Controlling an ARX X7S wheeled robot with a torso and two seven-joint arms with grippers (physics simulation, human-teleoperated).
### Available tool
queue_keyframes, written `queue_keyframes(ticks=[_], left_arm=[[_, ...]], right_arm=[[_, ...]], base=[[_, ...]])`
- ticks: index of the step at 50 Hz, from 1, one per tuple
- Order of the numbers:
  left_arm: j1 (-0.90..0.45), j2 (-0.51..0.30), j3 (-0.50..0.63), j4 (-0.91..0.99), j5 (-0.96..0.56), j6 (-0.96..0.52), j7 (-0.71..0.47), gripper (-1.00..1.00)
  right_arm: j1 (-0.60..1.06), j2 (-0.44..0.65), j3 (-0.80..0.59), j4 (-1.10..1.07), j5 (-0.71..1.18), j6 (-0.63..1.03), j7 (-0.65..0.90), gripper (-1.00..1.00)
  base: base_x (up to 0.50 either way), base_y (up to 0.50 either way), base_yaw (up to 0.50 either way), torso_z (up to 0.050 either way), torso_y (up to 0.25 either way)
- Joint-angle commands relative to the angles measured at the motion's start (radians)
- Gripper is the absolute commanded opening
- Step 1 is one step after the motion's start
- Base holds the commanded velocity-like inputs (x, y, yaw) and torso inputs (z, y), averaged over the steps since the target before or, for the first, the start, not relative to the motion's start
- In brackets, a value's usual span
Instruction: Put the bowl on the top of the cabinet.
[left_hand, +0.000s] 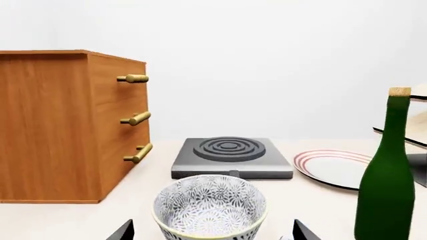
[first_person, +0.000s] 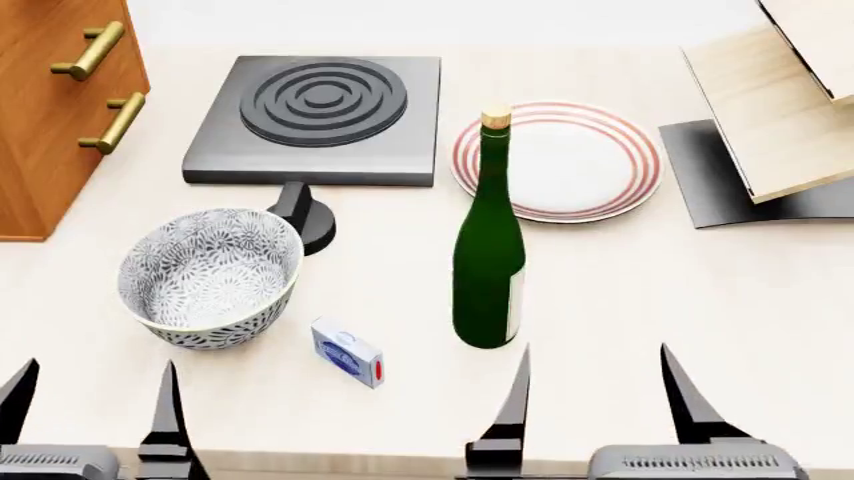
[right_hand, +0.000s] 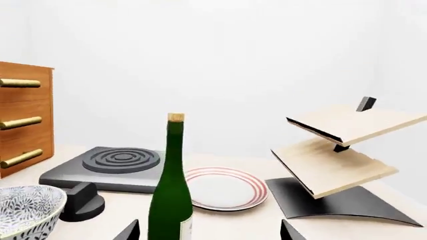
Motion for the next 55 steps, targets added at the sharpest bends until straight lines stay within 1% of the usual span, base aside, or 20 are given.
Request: queue_keyframes(ticks=[1, 9, 18, 22, 25, 31, 40, 55], left_arm=[[-0.039, -0.020, 0.014, 0.113, -0.009, -0.093, -0.029, 1.00], [-0.054, -0.030, 0.019, 0.127, -0.011, -0.112, -0.049, 1.00], [-0.058, -0.039, 0.023, 0.135, -0.025, -0.115, -0.059, 1.00], [-0.054, -0.043, 0.029, 0.136, -0.026, -0.111, -0.065, 1.00], [-0.053, -0.046, 0.031, 0.135, -0.028, -0.109, -0.068, 1.00], [-0.054, -0.051, 0.033, 0.135, -0.035, -0.110, -0.074, 1.00], [-0.059, -0.059, 0.039, 0.139, -0.043, -0.117, -0.082, 1.00], [-0.055, -0.072, 0.044, 0.144, -0.058, -0.116, -0.095, 1.00]], right_arm=[[0.042, 0.021, 0.004, -0.095, 0.013, 0.082, 0.013, 1.00], [0.055, 0.025, 0.000, -0.095, 0.009, 0.084, 0.025, 1.00], [0.057, 0.018, 0.029, -0.082, 0.047, 0.093, 0.033, 1.00], [0.050, 0.025, 0.015, -0.070, 0.036, 0.079, 0.033, 1.00], [0.057, 0.024, 0.012, -0.051, 0.016, 0.075, 0.052, 1.00], [0.055, 0.024, 0.021, -0.056, 0.035, 0.072, 0.053, 1.00], [0.066, 0.029, 0.018, -0.065, 0.051, 0.085, 0.057, 1.00], [0.060, 0.043, -0.008, -0.048, 0.029, 0.054, 0.082, 1.00]], base=[[0.00, 0.00, 0.00, 0.000, 0.000], [0.00, 0.00, 0.00, 0.000, 0.000], [0.00, 0.00, 0.00, 0.000, 0.000], [0.00, 0.00, 0.00, 0.000, 0.000], [0.00, 0.45, 0.00, 0.000, 0.000], [0.00, 0.49, 0.00, 0.000, 0.000], [0.00, 0.14, 0.00, 0.000, 0.000], [0.00, 0.50, 0.00, 0.000, 0.000]])
